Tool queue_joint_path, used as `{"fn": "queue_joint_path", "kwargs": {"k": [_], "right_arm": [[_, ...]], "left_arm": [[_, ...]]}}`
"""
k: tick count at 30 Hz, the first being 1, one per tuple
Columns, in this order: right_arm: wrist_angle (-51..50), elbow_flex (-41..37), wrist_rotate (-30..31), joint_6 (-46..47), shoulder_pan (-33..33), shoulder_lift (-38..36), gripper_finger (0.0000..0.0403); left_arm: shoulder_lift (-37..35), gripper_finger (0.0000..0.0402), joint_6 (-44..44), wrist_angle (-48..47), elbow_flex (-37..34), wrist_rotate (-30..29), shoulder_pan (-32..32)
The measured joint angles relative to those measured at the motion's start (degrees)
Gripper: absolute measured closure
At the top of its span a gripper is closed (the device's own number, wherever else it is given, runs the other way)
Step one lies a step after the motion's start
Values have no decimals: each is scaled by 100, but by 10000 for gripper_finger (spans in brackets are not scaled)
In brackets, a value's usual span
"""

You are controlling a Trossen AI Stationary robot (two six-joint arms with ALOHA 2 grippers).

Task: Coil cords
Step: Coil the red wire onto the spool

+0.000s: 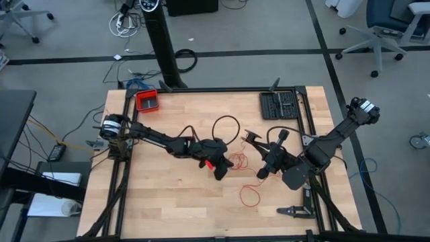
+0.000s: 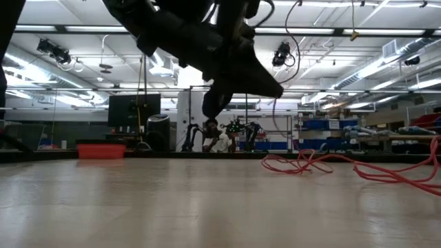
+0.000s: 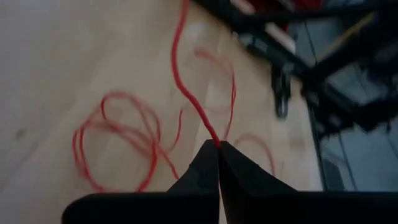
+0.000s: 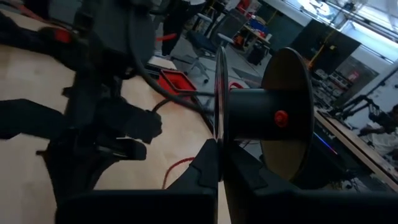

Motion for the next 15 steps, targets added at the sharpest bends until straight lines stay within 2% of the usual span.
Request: {"fn": "queue_joint_path", "kwargs": {"k": [6,10,15], "right_arm": [[-100,0,-221,24,179,-2,398],[-358,0,-383,369,260,-31,398],[-907,0,-793,1032,279,-192,398]], "left_arm": [[-19,401,43,-440,0,824,186],[-21,401,313,-508,-2,821,265],[-23,401,628,-528,-2,488,374]]}}
